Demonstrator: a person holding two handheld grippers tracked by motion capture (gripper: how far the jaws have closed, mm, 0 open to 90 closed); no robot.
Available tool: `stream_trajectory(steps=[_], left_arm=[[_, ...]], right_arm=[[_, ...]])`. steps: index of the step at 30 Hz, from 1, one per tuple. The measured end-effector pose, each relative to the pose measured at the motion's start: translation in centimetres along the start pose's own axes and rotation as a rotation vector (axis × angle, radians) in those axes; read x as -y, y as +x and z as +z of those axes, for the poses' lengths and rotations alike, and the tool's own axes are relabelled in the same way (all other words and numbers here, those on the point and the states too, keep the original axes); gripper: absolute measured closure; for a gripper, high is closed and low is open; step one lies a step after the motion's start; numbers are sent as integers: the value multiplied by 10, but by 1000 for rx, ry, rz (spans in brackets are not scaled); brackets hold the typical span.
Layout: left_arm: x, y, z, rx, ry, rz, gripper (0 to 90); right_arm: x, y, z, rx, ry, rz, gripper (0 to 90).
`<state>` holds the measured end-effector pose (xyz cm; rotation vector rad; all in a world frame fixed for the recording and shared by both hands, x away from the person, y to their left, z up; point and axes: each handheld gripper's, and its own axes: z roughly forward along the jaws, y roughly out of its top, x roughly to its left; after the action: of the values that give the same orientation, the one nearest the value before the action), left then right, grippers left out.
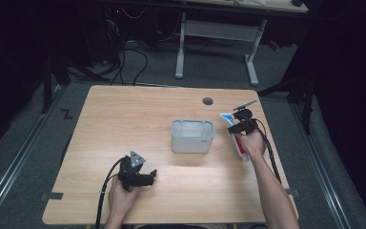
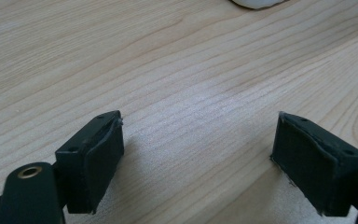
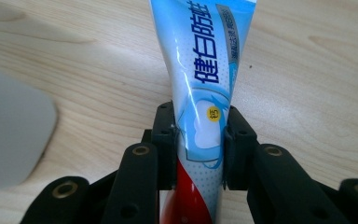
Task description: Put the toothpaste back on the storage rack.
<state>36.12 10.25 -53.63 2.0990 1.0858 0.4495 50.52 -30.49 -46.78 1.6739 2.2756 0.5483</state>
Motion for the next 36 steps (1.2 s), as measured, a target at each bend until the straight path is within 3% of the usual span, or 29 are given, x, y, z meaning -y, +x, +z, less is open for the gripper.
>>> stream_trajectory(steps=[2,8,11,13,22,27,36], left_arm=[[0,0,0,-1,0,0,171],[0,0,0,-2,0,1,171],[0,0,0,-2,0,2,170],[0,0,0,-2,1,2,170],[0,0,0,-3,1,2,169],[0,0,0,-3,1,2,169],[0,0,0,-3,1,2,169]], right_arm=[[0,4,-9,5,-18,-32,710],[6,9,-25,-37,-54,-68,710],[9,10,-30,-56,-77,-75,710],[14,9,-35,-96,-110,-61,710],[27,10,-45,-121,-153,-84,709],[30,19,-55,-123,-167,-144,708],[31,31,-71,-162,-215,-181,706]])
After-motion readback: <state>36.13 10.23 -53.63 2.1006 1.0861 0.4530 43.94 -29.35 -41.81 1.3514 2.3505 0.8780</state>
